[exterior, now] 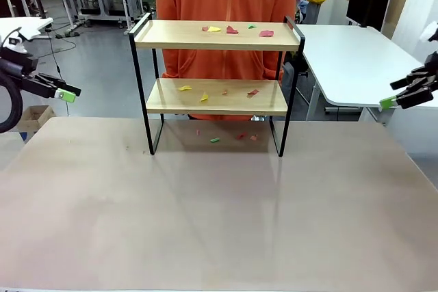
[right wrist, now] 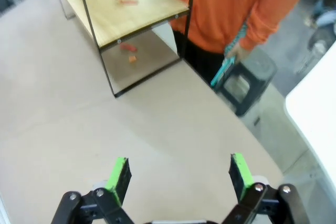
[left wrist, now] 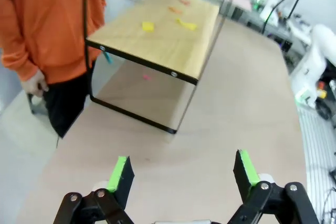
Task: Clean the shelf.
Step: Pick up the Duster handed by the human.
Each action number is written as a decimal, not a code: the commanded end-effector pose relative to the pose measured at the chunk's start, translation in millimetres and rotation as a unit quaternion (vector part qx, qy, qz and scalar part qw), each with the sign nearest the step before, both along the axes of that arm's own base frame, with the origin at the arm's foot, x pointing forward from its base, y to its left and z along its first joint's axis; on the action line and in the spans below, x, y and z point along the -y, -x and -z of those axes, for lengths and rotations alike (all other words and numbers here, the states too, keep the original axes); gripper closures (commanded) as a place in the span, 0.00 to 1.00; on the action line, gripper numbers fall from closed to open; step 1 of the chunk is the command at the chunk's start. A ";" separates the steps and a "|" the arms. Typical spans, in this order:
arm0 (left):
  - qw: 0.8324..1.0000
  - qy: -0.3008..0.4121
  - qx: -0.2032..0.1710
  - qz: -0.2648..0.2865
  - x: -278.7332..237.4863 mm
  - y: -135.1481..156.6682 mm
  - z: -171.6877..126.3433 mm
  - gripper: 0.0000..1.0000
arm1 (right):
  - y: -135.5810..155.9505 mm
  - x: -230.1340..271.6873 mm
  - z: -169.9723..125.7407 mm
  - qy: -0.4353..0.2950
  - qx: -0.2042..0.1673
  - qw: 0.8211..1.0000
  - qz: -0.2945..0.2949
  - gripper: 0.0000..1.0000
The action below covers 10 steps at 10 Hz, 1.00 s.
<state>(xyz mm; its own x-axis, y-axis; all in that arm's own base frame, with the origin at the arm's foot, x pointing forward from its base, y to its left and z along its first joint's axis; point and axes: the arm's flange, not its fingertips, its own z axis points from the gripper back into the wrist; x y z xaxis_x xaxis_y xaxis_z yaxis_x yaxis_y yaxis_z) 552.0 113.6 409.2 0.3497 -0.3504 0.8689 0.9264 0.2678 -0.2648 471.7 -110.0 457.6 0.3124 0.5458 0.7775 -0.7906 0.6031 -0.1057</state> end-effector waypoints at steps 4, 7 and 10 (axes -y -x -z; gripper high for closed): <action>0.981 0.167 0.085 0.043 -33.2 -36.2 42.0 0.00 | -79.6 52.4 66.0 -0.102 0.080 0.986 -0.108 0.00; 0.968 0.203 0.136 0.062 -34.0 -37.5 57.6 0.00 | -96.5 62.3 81.2 -0.151 0.078 0.978 -0.123 0.00; 0.958 0.207 0.184 0.072 -31.2 -38.2 66.4 0.00 | -111.4 66.6 89.1 -0.193 0.060 0.970 -0.138 0.00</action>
<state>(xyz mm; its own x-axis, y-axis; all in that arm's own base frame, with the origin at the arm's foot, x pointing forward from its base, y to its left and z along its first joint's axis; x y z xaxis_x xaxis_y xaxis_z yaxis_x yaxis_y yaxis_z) 586.6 144.4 341.4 0.0229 -0.0051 0.9997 0.9971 0.0725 -0.0225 570.2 -173.1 365.2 0.0737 0.3089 0.9482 -0.9241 0.3786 -0.0515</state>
